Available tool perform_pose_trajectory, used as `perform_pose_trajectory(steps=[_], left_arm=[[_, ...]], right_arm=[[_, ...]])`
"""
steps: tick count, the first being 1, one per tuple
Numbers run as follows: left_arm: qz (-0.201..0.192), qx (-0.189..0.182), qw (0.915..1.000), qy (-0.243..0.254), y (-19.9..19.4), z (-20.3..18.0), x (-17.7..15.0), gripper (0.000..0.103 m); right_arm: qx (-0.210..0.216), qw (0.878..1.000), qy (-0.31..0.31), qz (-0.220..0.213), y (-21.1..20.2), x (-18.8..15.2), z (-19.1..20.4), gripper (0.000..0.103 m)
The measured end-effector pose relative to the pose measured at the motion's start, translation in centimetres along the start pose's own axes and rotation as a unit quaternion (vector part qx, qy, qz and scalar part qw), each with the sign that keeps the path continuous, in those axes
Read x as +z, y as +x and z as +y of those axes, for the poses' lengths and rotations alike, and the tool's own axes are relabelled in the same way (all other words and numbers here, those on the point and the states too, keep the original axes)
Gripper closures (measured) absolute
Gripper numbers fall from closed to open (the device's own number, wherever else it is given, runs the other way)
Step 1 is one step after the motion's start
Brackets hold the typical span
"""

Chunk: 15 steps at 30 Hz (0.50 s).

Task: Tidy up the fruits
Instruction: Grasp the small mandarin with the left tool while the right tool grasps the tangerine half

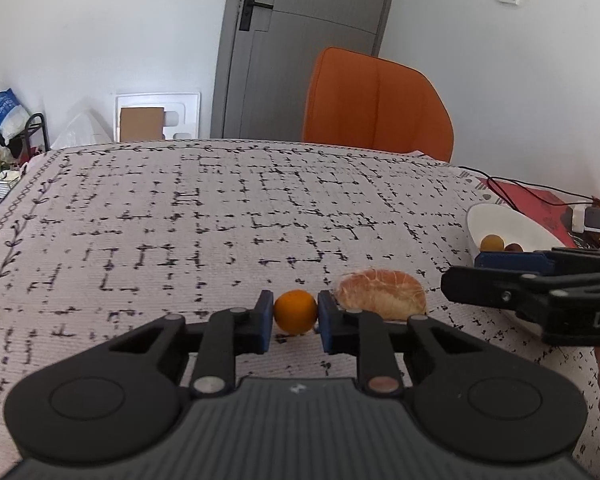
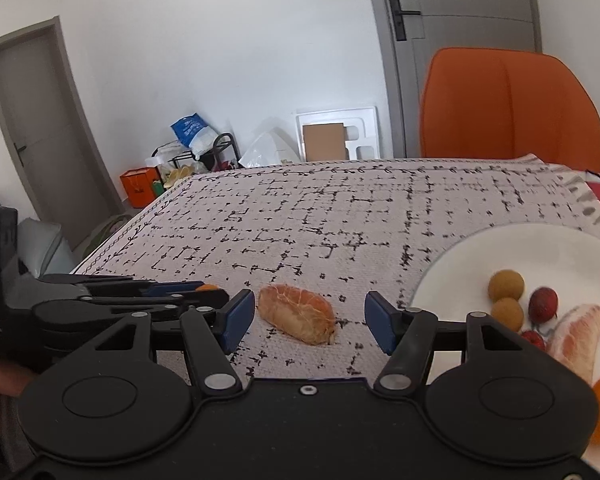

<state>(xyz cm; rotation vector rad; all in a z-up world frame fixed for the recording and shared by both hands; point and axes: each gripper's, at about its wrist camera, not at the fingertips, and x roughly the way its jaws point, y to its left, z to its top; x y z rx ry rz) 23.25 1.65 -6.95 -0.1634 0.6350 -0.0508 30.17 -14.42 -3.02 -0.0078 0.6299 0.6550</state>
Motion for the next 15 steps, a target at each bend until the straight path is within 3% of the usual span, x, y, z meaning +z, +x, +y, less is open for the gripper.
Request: perform_pose_trajectory(steps=[15], left_arm=[[-0.036,0.042,0.9981,-0.026,-3.6,3.5,0.5,0.081]], right_arm=[[0.023,0.998,-0.047,0.020,3.3,0.9,1.7,0.044]])
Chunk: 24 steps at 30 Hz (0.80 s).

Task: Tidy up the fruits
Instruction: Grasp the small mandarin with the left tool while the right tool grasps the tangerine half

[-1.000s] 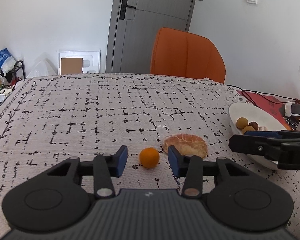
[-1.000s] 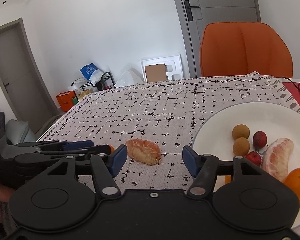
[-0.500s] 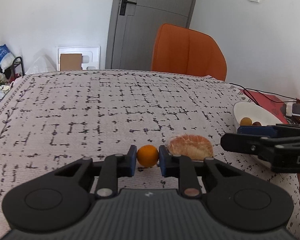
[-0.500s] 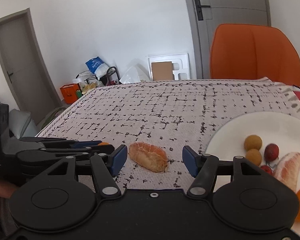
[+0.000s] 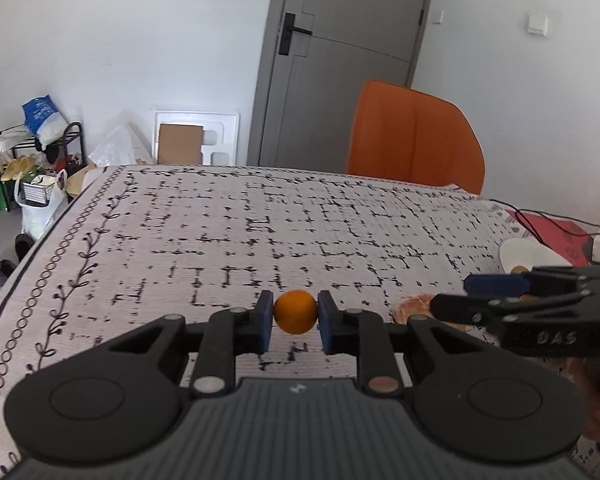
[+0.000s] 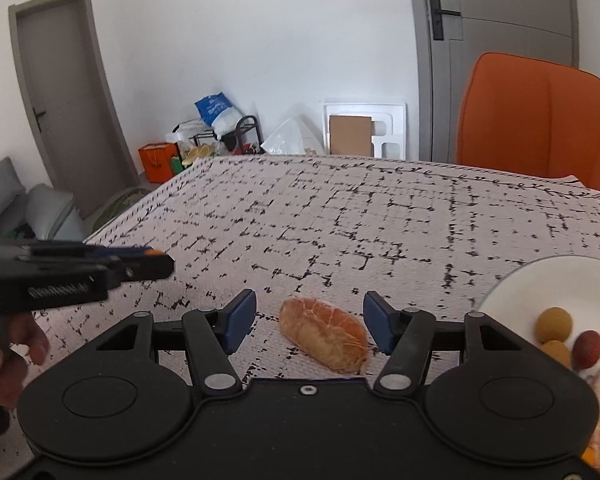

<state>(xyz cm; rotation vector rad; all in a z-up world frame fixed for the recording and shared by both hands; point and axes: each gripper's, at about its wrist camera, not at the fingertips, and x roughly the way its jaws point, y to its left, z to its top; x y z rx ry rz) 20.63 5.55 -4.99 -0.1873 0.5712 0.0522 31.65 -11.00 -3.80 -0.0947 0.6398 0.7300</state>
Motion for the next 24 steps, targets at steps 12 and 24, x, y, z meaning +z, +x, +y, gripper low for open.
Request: perform_pose_trajectory(steps=[12,24], left_arm=[[-0.007,0.003,0.9999,-0.010,-0.9,1.5,-0.3,0.081],[0.005,-0.001,0.9999,-0.009,-0.5,1.9,-1.2,0.081]], right_arm=[[-0.019,1.000,-0.019,0.008,1.1,-0.5,0.9,0.047],[-0.005,1.000,-0.008,0.014,-0.9,-2.0,1.9,0.053]])
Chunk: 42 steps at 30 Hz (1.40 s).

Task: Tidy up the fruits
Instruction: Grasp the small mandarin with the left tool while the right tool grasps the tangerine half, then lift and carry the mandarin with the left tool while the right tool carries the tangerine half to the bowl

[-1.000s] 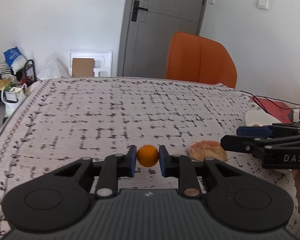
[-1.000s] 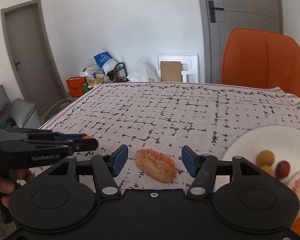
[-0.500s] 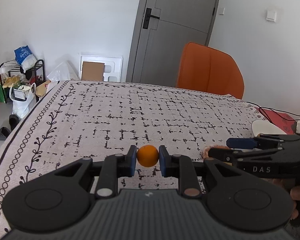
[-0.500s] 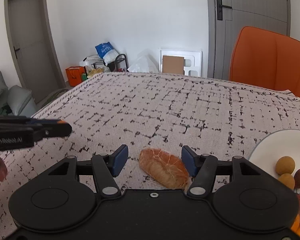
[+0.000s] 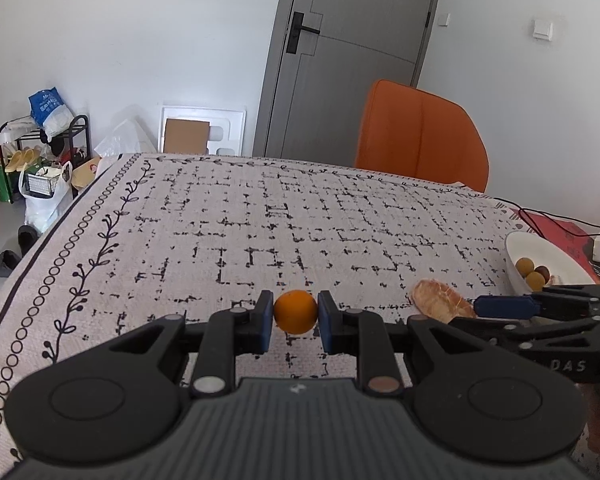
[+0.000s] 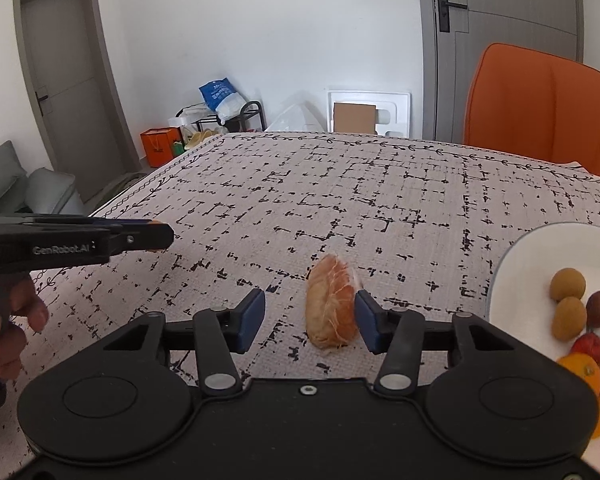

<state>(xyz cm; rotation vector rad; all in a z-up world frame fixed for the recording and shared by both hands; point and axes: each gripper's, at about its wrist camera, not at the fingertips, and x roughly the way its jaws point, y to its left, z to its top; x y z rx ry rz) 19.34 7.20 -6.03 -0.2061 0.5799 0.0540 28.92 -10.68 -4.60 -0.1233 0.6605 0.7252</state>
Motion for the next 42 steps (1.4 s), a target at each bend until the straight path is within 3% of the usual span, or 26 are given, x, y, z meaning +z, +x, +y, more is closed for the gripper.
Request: perform_pose_trajectory(steps=[22,23,26,32,42], left_arm=[[0.000,0.000,0.9999,-0.015,-0.2,0.7,-0.4,0.081],[0.000,0.000,0.9999,-0.015,-0.2,0.7,-0.4,0.081],[0.000,-0.001,0.9999,-0.015,-0.3,0.7,-0.4,0.081],[-0.003,-0.005,0.9999,-0.014,-0.7,0.3,-0.4,0.081],[-0.017,-0.019,0.9996,-0.006,-1.0,-1.5,0.6,0.081]], right_arm=[[-0.062,0.997,-0.047,0.012,3.2,0.2,1.2,0.059],[-0.062,0.997,-0.050,0.013,3.1,0.1,1.3,0.067],[-0.053,0.997,-0.053,0.015,2.9,0.1,1.6,0.070],[-0.041,0.997,-0.061,0.013,2.1,0.1,2.1,0.071],[-0.038,0.998,-0.034,-0.032,-1.4,0.9,1.4,0.071]])
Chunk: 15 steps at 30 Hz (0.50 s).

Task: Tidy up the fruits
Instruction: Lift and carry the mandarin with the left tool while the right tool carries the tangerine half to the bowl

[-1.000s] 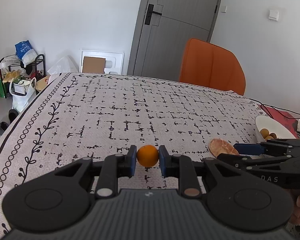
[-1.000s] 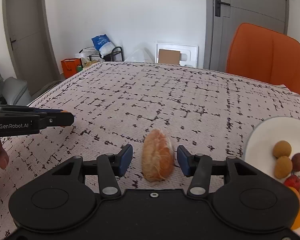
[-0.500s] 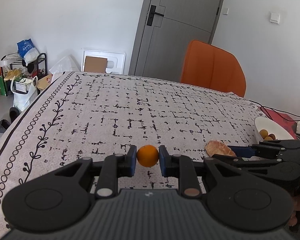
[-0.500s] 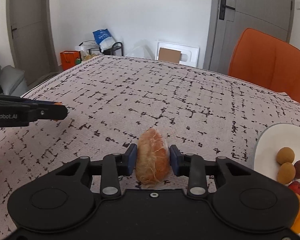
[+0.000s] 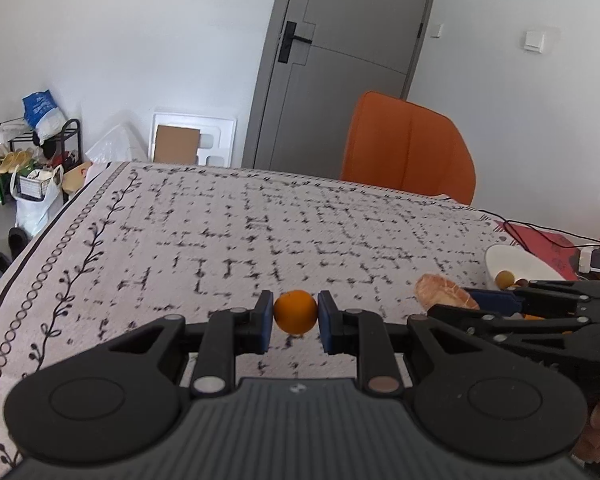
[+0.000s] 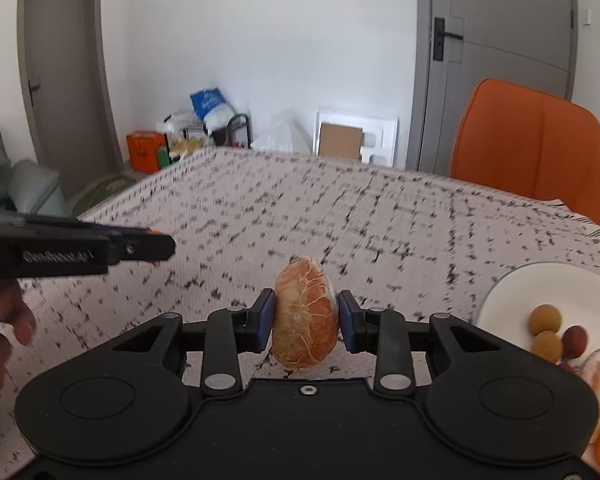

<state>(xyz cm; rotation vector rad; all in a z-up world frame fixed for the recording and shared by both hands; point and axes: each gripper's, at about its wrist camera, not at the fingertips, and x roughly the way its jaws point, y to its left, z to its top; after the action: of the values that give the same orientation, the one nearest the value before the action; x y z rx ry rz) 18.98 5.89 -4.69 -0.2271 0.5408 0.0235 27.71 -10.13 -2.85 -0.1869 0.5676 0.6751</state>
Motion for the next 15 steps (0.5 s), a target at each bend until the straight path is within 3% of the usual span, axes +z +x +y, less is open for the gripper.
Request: perform_pose_trajectory(steps=[15], left_arm=[[-0.007,-0.052,0.9978,0.040,1.5,-5.5,2.0,0.081]], right_arm=[[-0.039,0.997,0.036,-0.048,-4.8,0.7,-4.2,0.071]])
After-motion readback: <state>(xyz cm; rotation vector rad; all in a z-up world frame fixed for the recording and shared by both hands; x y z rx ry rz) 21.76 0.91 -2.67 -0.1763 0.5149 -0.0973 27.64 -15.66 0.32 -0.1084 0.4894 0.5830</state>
